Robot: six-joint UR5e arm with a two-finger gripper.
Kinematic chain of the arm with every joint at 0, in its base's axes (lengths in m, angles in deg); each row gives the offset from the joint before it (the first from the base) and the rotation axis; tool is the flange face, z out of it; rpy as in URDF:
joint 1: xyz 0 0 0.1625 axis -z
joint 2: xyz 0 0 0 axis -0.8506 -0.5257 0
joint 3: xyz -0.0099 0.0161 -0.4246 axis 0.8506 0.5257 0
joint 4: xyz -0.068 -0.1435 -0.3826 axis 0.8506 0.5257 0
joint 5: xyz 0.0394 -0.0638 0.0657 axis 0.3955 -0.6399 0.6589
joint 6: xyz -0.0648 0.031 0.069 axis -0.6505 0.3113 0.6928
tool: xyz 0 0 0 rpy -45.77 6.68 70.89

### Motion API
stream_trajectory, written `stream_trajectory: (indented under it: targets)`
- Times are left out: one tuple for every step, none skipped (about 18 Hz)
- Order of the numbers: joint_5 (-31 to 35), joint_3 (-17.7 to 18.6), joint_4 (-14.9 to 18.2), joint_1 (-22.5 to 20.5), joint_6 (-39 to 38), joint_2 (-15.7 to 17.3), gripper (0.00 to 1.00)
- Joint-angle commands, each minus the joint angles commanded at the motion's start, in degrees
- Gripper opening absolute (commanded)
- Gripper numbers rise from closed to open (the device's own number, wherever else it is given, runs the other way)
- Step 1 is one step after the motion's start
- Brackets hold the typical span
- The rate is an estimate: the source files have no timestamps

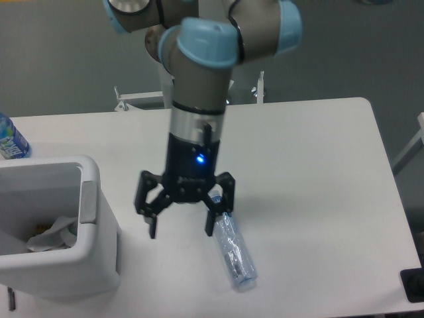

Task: Place the trash in the trash can
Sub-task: 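Move the open gripper over the clear water bottle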

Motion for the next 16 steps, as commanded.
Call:
stream_trajectory:
  targets:
    - [1.0, -0.1, 0.1, -0.3, 0.1, -0.4, 1.00]
    - [2.6, -0.1, 0.1, -0.4, 0.2, -0.8, 1.00]
    - [4.4, -0.2, 0.0, -1.0, 0.3, -1.5, 1.00]
    - [6.4, -0.5, -0.2, -1.1, 0.4, -2.5, 1.00]
    - [7.9, -1.2, -0.3, -1.1, 1.2, -3.8, 1.00]
    - [8.7, -2.6, -0.3, -1.1, 3.3, -5.4, 1.00]
    - [8.7, -4.3, -0.3, -1.1, 4.1, -7.1, 1.00]
    - [8.8, -5.4, -0.2, -1.1, 4.3, -8.5, 1.00]
    - [8.7, -5.7, -0.2, -1.1, 4.5, -9.2, 1.00]
    - [8.8, -5.5, -0.1, -1.1, 4.8, -9.8, 1.00]
    - [8.8, -5.3, -0.2, -1.1, 4.8, -10.5, 1.00]
    - [8.8, -5.5, -0.1, -1.0, 4.8, -11.9, 1.00]
    - [8.8, -5.9, -0.1, -1.0, 4.8, -13.0, 1.00]
    - [8.9, -5.7, 0.0, -0.8, 4.8, -13.6, 1.00]
    - [8.9, -5.4, 0.1, -0.7, 4.8, -13.8, 1.00]
    - [8.9, -4.9, 0.3, -0.7, 4.8, -14.0, 1.00]
